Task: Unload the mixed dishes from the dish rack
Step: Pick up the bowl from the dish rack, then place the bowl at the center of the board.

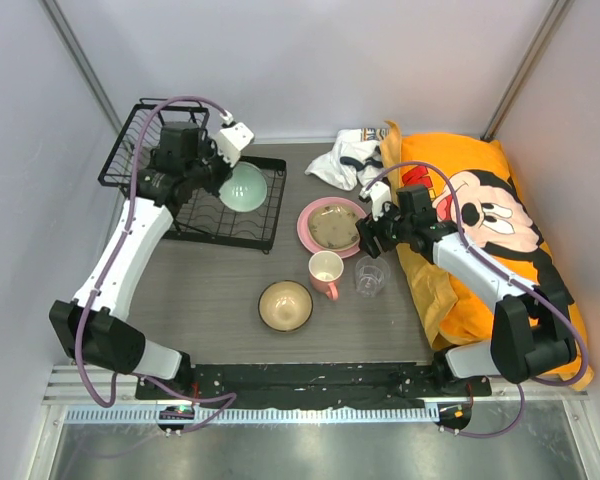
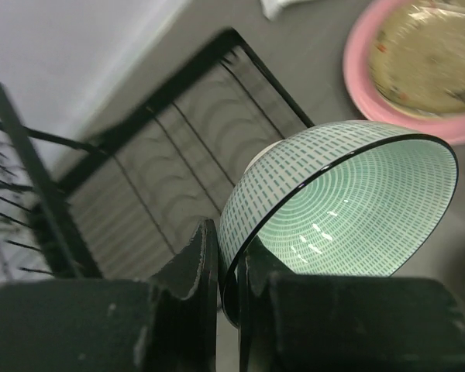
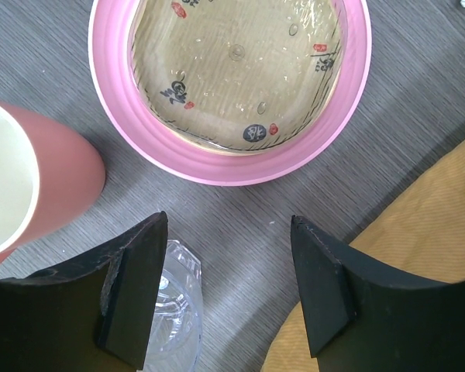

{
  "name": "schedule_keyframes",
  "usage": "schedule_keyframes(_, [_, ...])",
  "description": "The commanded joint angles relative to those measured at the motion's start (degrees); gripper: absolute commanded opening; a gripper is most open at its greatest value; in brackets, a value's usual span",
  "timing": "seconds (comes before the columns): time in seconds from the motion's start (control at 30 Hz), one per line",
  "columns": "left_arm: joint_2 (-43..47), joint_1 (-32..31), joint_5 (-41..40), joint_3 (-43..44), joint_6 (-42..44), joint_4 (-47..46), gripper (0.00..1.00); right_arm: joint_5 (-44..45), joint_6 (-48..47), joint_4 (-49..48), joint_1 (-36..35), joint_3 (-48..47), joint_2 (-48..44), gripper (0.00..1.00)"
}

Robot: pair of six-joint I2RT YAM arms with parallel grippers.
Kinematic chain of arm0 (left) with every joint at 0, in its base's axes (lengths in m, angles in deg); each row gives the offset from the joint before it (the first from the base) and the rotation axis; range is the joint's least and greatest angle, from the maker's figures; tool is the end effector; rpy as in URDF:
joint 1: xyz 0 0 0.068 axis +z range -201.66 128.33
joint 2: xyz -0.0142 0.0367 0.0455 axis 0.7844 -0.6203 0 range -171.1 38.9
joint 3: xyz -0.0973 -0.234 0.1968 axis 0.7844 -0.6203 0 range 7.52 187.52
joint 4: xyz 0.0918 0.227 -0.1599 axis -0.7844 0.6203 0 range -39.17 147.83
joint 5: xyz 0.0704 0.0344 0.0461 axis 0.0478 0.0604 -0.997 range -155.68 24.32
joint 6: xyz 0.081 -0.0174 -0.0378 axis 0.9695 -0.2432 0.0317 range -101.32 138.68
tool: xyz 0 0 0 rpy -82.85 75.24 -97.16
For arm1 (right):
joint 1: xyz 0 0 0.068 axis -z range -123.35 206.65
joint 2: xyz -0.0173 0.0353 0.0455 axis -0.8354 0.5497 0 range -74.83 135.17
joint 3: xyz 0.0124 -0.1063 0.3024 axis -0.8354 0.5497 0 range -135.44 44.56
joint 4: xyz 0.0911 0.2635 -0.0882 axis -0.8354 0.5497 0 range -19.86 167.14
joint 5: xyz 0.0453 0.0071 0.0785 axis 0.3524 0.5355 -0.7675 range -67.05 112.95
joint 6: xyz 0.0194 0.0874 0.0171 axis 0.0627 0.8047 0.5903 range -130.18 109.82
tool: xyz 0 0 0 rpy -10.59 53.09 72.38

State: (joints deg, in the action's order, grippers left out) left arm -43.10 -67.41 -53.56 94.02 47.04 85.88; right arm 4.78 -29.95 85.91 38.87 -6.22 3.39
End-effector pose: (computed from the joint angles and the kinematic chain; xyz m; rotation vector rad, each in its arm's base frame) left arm 0.3621 -0.1199 0.4274 0.9014 1.8878 -0.0893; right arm 0.3167 0.1282 0.2417 -0.8904 2.1249 0.3503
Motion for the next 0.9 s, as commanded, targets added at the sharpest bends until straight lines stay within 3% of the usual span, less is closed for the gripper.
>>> schedule_keyframes(0.0, [3.24, -0.51, 6.68, 4.12, -6.82, 16.97, 0.00, -0.81, 0.08, -0.56, 0.20, -1.60, -2.63, 0.69])
schedule_keyframes(0.23, [5.35, -5.77, 5.30, 0.52, -9.81, 23.66, 0.00, -0.20, -0.18, -0.48, 0.29, -1.42, -2.63, 0.69])
schedule_keyframes(0.37, [4.92, -13.41, 2.12, -1.77, -11.92, 25.50, 0.00, -0.11, -0.53, -0.48, 0.29, -1.34, -2.28, 0.69])
schedule_keyframes(0.63, [-3.33, -20.81, 2.20, -1.16, -15.79, 30.60, 0.00, -0.37, -1.24, 0.14, 0.47, -1.33, -2.01, 0.69])
schedule_keyframes(0.87, [-8.26, -24.15, 3.26, -3.62, -16.58, 29.03, 0.00, -0.81, -1.32, 0.23, 0.55, -1.33, -2.10, 0.69])
